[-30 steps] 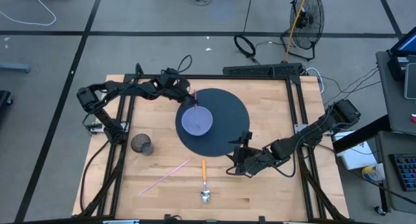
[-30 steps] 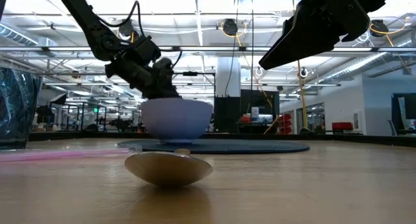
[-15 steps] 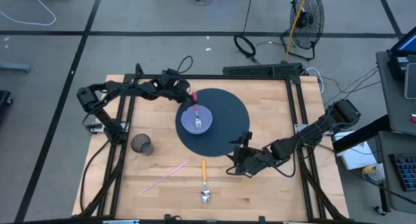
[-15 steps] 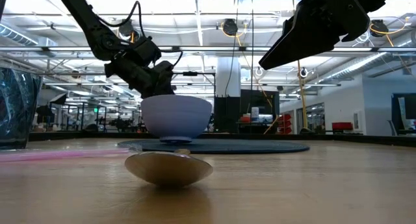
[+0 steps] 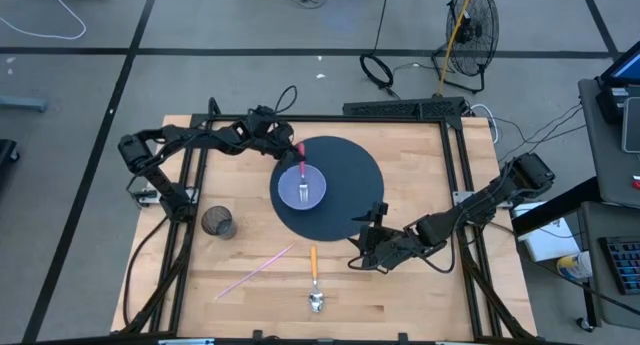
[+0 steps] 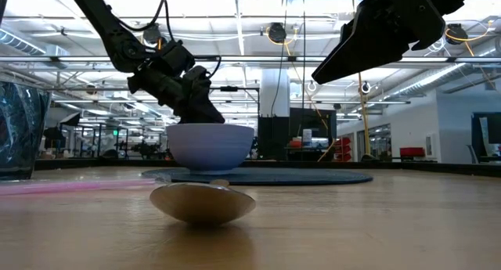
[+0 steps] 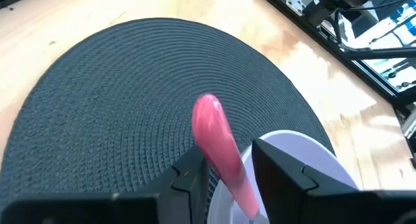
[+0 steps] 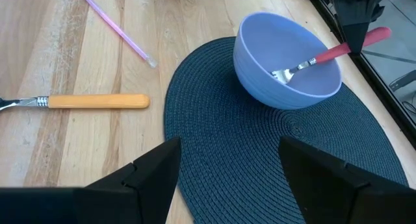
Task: Pick & Place Utensil
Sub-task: Put the pink fork into the purple bowl on the mat
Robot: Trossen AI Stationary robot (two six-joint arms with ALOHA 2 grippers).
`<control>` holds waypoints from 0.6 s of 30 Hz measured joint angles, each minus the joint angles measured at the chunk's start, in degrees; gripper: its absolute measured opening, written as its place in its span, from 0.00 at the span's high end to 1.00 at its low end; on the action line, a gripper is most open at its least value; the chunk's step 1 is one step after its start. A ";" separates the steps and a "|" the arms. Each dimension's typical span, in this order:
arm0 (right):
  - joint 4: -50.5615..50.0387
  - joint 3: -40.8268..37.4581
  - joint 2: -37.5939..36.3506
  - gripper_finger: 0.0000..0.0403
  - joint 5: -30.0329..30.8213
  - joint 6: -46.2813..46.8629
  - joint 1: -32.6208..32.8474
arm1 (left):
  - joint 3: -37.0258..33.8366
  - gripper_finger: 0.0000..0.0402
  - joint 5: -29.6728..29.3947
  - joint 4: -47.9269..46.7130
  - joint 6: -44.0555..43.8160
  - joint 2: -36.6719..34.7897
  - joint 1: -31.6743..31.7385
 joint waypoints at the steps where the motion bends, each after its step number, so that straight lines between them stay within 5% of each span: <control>1: 0.00 0.00 0.00 0.37 -0.01 0.00 0.00 | 0.01 0.68 0.06 -0.01 -0.01 0.00 -0.02; 18: -0.01 0.00 0.00 0.37 -0.06 0.00 0.00 | 0.04 0.46 -0.10 2.53 -0.63 -0.02 -0.03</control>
